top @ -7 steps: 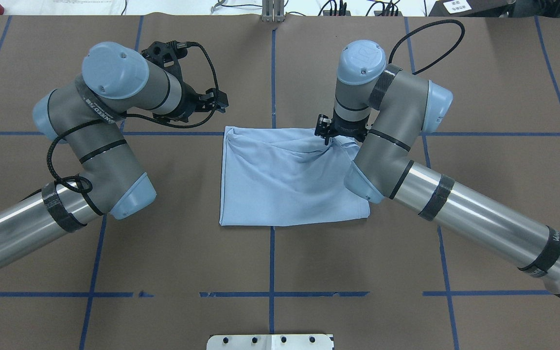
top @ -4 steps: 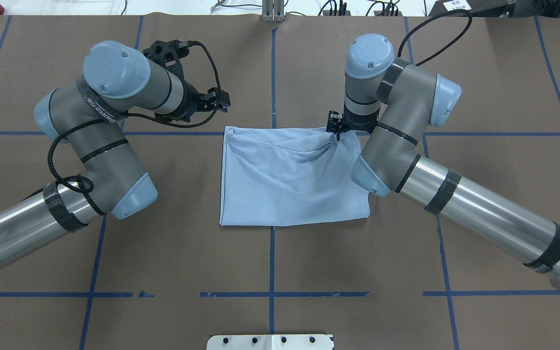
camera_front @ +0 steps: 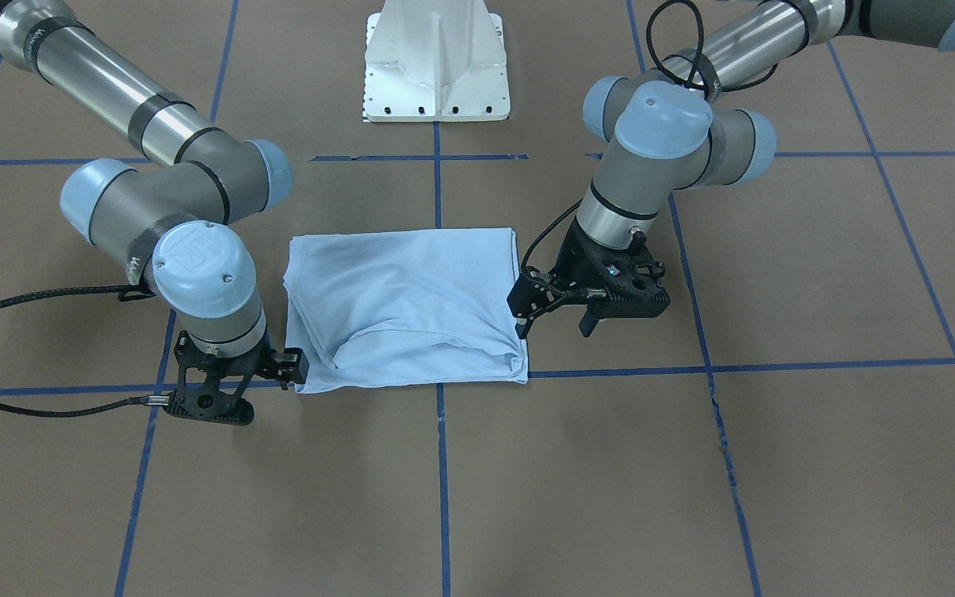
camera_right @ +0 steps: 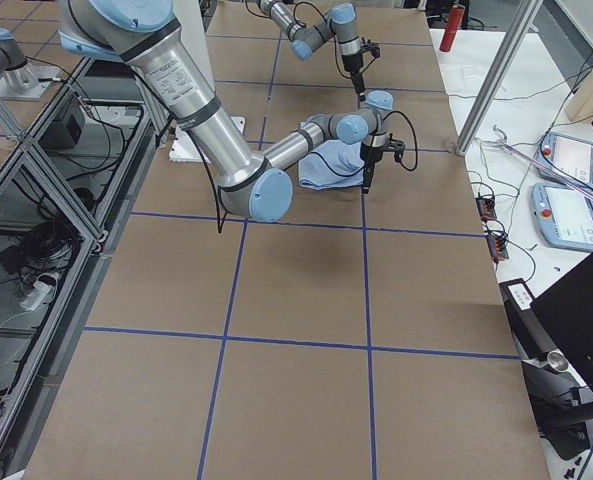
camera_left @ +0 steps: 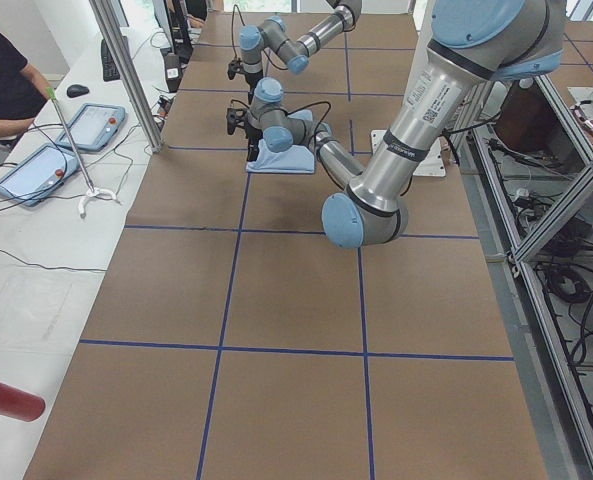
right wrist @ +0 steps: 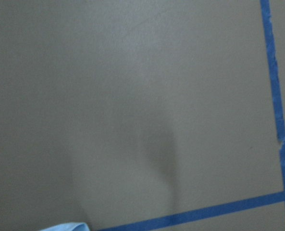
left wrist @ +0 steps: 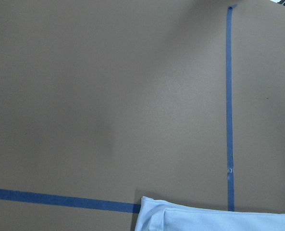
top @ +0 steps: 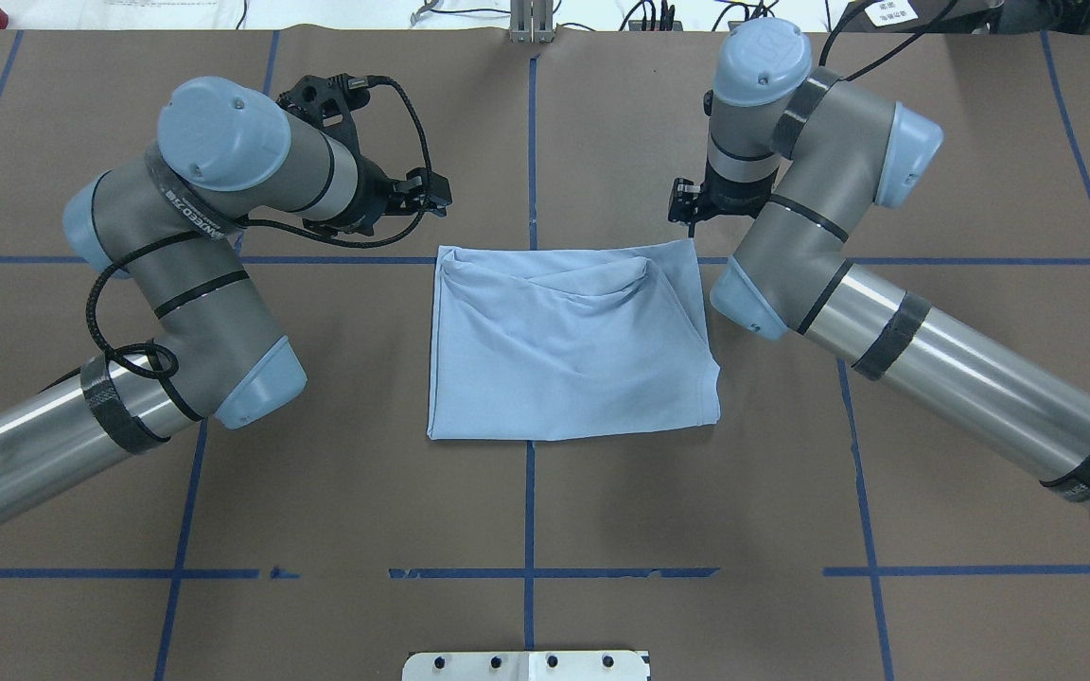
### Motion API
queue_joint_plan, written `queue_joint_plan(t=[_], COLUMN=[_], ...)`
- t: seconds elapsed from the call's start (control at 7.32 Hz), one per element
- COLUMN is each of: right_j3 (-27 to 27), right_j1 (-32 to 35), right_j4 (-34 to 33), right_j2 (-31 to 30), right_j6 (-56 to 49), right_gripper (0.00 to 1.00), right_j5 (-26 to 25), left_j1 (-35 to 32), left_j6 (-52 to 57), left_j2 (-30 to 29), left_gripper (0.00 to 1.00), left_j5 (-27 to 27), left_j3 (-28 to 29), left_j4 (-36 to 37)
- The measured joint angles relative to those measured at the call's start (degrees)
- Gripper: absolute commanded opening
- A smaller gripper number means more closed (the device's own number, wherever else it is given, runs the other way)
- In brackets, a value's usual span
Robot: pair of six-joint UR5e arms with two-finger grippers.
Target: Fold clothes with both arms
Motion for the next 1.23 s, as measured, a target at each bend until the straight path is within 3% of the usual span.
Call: queue_joint_plan(t=[0.41,0.82,1.23], right_j3=[3.76,8.77,10.56], right_j1=[11.5,24.39,36.55], right_j4=[0.02,0.04,-0.04], right_j2=[-5.2,-17.32,-30.38], right_j6=[-14.32,-34.45,-54.25], right_gripper=[1.0,1.0,1.0], right_j5=[5.65,13.75,22.3], left_j1=[-6.56,-19.7,-34.24], left_j6=[14.16,39.55,67.34], left_j2=[6.52,14.63,23.14], left_gripper=[1.0,1.0,1.0], left_j5=[-3.77,-7.79,-16.05], left_j3=[-6.31,-8.52,-7.96], left_j4=[5.58,11.98,14.95])
